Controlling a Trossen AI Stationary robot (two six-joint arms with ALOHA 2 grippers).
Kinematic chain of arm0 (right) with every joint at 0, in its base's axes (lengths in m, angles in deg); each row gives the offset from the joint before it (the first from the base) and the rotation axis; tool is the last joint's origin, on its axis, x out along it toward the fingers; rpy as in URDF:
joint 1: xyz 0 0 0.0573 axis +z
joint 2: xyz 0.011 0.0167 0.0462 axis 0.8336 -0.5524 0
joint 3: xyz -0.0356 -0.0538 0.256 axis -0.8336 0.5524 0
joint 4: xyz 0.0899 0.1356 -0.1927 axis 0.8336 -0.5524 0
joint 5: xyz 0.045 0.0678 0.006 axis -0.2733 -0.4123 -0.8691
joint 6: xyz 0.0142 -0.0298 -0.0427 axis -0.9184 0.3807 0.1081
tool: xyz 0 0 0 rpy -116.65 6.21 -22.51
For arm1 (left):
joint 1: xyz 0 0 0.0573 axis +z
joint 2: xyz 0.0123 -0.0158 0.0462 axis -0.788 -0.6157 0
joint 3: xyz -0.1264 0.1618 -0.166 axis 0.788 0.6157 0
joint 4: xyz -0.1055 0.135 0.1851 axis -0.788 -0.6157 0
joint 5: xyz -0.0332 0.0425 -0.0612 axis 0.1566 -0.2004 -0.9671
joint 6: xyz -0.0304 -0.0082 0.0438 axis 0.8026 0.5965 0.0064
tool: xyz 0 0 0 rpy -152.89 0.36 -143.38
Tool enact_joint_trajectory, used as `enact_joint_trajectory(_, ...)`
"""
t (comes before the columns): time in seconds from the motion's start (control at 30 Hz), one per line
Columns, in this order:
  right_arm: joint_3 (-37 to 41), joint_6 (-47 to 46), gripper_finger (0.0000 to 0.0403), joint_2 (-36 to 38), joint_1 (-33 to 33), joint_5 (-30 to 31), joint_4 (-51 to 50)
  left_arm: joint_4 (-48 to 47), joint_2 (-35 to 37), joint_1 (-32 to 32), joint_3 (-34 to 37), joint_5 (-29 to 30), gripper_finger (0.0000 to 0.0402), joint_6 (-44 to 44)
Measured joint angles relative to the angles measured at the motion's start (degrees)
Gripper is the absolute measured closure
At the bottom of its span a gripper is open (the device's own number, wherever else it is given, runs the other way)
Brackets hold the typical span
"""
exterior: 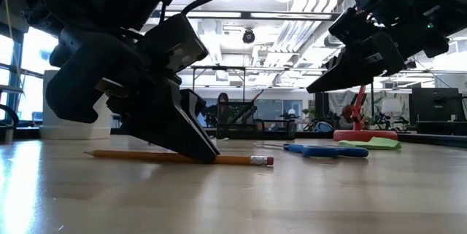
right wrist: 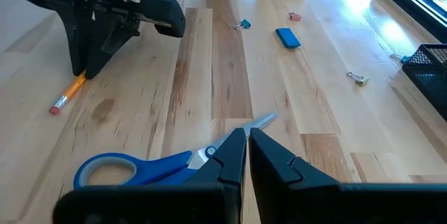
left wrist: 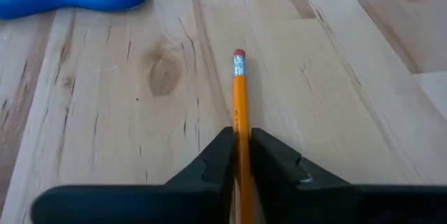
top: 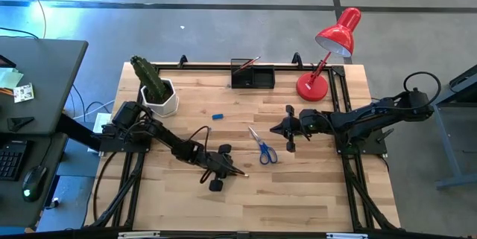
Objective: Pick and place office supplies into organizer
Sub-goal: Put the yellow pencil into the top left section of the desk organizer
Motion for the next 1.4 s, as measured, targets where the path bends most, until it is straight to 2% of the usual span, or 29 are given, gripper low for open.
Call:
enact_joint_trajectory(0.2,0.00,-0.02,0.0391,0.00,0.00,0.00,0.00,0.67,-0.19,-0.11,-0.05,2.18,0.0338,-0.04)
enact_joint_trajectory(0.5,0.00,-0.04,0.0391,0.00,0.00,-0.02,-0.15,5.60,-0.43,0.08,0.11,1.66,0.0393,-1.37)
enact_joint_trajectory(0.73,0.00,-0.07,0.0391,0.00,0.00,-0.02,-0.45,4.37,-0.50,0.13,-1.34,2.36,0.0354,-3.06)
enact_joint_trajectory(0.87,0.02,-0.41,0.0391,0.00,0.00,-0.02,-0.50,4.27,0.93,0.17,-2.79,3.16,0.0354,-5.25)
enact_joint_trajectory(1.1,0.04,-3.37,0.0391,0.00,0.00,-2.06,-1.17,-5.49,7.48,0.98,-4.17,5.56,0.0386,-8.08)
enact_joint_trajectory(1.23,-0.04,-7.24,0.0391,-0.85,2.16,-4.42,2.73,-13.03,10.57,1.29,-4.46,5.84,0.0400,-8.06)
enact_joint_trajectory(1.4,-0.32,-7.58,0.0391,-5.05,9.99,1.95,8.12,-19.77,14.42,1.15,-4.52,9.30,0.0400,-7.63)
